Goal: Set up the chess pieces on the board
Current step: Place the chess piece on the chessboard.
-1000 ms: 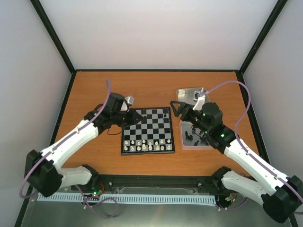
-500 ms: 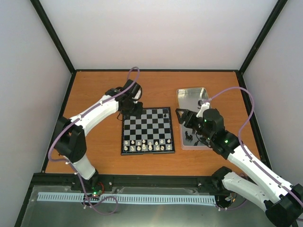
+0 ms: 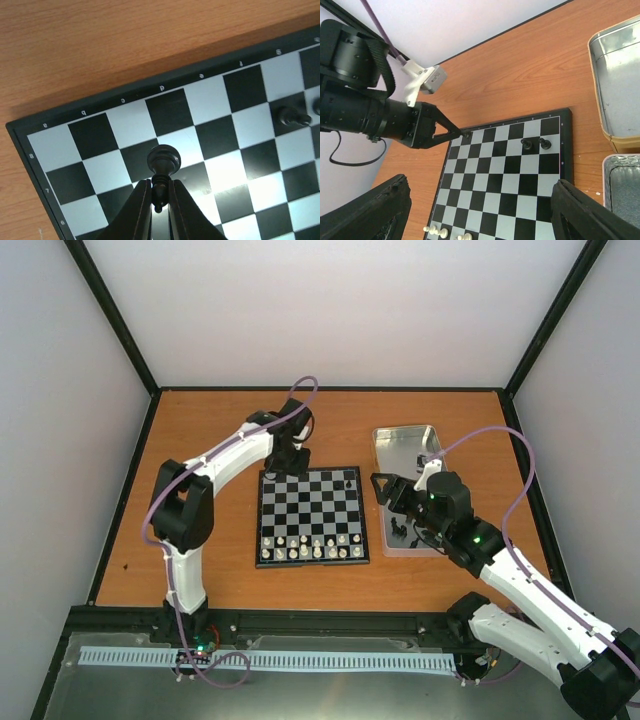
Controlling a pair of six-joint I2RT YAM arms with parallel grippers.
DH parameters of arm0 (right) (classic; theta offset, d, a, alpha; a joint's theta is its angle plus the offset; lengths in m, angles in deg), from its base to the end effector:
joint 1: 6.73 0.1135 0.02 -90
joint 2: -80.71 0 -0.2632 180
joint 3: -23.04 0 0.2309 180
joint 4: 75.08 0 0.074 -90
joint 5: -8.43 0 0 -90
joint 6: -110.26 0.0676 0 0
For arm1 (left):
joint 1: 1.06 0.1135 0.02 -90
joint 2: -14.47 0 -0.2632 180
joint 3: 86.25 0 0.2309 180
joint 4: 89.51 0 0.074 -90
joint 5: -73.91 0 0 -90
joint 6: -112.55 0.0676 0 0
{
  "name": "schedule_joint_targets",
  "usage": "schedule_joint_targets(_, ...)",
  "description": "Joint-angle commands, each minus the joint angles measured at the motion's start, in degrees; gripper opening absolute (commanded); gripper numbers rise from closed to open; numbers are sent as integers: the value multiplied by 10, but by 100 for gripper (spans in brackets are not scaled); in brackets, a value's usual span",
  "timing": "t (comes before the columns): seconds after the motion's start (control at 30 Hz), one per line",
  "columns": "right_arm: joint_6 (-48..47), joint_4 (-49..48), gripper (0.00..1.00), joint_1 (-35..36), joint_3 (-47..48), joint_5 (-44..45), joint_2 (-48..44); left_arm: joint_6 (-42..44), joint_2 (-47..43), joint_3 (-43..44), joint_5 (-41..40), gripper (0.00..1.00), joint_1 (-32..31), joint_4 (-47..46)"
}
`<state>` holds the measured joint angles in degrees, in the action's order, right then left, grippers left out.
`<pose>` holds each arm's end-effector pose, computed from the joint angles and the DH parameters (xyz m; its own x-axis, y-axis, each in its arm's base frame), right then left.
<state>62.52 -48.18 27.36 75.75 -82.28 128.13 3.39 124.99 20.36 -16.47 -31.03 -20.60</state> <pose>0.1680 0.1147 0.2764 -0.6090 0.3998 -0.6850 -0.2167 0.7469 0.6286 0.3333 -0.1917 0.2090 -0.9452 0.1662 -0.2811 0.1986 0.9758 -0.0910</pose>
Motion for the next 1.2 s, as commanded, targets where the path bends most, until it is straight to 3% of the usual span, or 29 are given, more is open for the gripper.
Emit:
schedule_joint_targets(0.0,8,4,77,-2,-7,3,-7,14,29,47,-41,2,9,36)
schedule_joint_targets(0.4,13,1,77,-2,-15,-7,-5,19,94,73,-69,2,11,46)
schedule_joint_targets(0.93,1,-4,77,-2,-13,-12,-6,27,103,65,-61,4,14,38)
schedule_joint_targets(1.17,-1,-7,77,-2,-12,-15,-4,26,103,76,-56,28,16,26)
